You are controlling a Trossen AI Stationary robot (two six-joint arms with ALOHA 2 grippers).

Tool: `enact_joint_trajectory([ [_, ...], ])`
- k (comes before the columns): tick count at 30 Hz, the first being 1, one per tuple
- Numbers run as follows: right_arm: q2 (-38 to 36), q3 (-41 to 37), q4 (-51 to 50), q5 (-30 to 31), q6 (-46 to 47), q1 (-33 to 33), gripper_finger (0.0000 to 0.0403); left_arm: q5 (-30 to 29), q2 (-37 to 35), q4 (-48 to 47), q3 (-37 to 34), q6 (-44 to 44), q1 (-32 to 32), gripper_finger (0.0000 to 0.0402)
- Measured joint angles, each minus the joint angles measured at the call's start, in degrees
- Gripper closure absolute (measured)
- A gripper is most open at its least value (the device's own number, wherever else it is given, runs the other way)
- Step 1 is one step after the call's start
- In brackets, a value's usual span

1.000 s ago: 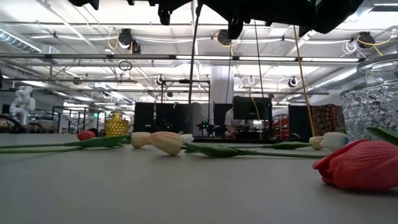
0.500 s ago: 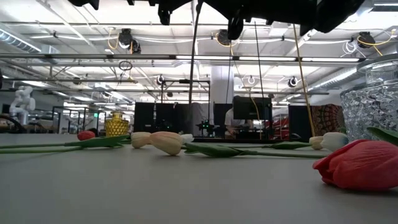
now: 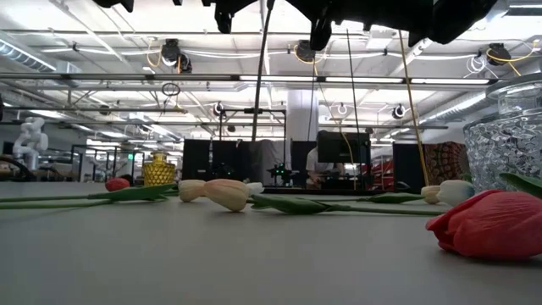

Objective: Sort flowers into vase by color
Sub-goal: Put the top right red tulip into the yellow vase

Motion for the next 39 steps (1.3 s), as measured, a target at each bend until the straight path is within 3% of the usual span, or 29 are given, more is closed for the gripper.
enact_joint_trajectory([
  [39,0.04,0.0,-4.22,-0.02,4.91,0.0,0.0403,-0.27,0.0,-0.04,-0.04,-0.03,0.0,0.0269],
])
